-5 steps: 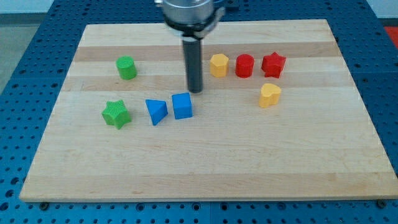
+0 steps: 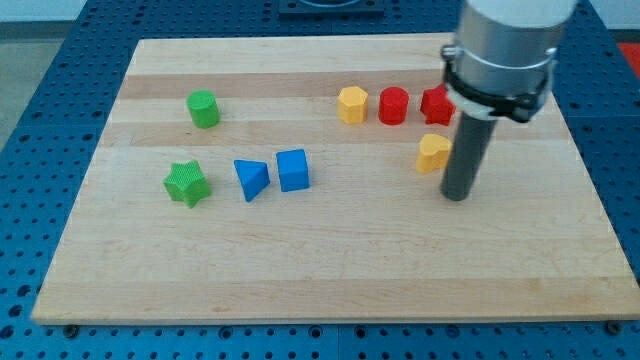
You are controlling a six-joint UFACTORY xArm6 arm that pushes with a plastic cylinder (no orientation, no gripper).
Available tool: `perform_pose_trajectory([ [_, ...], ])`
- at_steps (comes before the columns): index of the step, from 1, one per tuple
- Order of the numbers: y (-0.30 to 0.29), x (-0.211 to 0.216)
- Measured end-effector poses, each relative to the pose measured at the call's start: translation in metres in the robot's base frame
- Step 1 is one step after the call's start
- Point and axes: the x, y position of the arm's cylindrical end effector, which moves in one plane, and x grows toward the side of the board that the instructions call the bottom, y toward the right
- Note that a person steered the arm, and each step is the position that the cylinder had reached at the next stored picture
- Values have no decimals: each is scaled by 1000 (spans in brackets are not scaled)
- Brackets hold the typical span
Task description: Move the yellow heart towards the blue cube
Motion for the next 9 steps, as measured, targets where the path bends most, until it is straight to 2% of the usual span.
perform_pose_trajectory([
  [3,2,-27],
  [9,-30,-45],
])
